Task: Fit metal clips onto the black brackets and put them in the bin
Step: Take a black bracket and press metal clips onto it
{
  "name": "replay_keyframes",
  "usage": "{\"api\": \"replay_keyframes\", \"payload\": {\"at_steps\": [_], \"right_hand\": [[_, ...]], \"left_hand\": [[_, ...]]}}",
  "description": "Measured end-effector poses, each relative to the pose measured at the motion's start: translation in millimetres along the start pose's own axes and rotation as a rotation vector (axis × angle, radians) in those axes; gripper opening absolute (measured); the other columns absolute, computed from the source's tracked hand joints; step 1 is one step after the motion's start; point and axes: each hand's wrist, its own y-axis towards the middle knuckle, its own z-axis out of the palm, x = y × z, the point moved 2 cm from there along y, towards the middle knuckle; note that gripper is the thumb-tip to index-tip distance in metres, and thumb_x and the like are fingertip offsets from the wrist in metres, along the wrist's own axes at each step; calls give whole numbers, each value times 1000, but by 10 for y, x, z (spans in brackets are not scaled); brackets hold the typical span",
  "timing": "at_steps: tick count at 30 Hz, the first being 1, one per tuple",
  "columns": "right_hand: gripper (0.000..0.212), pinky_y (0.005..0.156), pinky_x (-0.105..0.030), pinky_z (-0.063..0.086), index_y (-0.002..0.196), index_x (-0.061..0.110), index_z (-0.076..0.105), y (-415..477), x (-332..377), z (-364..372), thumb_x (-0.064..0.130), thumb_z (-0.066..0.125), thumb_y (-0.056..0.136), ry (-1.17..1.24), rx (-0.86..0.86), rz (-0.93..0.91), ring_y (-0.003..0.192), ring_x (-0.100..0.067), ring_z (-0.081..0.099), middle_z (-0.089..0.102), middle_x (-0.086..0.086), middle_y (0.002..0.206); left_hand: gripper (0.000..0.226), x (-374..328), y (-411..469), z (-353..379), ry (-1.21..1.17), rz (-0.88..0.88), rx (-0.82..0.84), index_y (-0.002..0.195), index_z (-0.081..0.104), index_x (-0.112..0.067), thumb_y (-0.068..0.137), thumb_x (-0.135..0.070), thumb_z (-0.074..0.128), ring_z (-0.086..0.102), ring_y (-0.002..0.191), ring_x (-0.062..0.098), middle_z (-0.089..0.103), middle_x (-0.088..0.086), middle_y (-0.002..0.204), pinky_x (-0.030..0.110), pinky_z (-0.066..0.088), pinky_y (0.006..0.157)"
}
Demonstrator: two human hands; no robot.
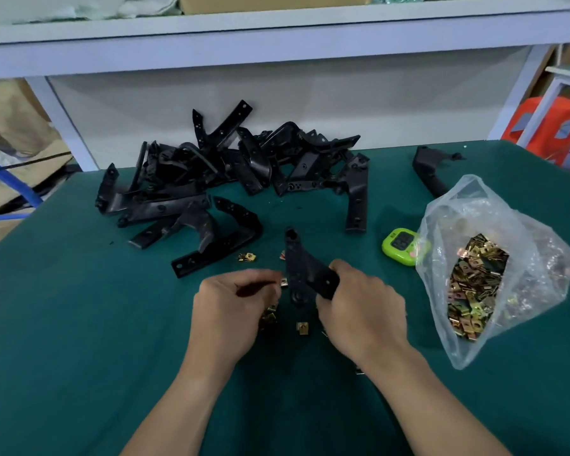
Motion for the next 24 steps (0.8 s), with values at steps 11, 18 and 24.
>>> {"api": "replay_keyframes", "payload": {"at_steps": [11,18,24], "right_hand": [[8,50,-34,29,83,32,51,24,-62,24,36,59,84,5,4,-72,55,-16,48,55,10,61],[9,48,-30,29,86,30,55,97,-3,13,34,63,86,-14,-14,-69,52,-13,45,49,10,58],[7,53,-32,33,86,29,57,84,-4,-4,32,63,86,20,-35,-56,55,-20,46,53,9,60]], "left_hand": [[30,-78,-34,126,-63,35,-28,83,79,-28,102,-14,61,68,59,1,76,-6,70,11,49,57],[45,-70,-2,56,-342,-128,-22,73,77,-11,93,-49,65,48,48,10,57,1,57,19,41,49],[32,-96,13,32,-553,-161,36,72,81,-20,64,-51,78,56,52,10,65,3,64,18,51,57]]}}
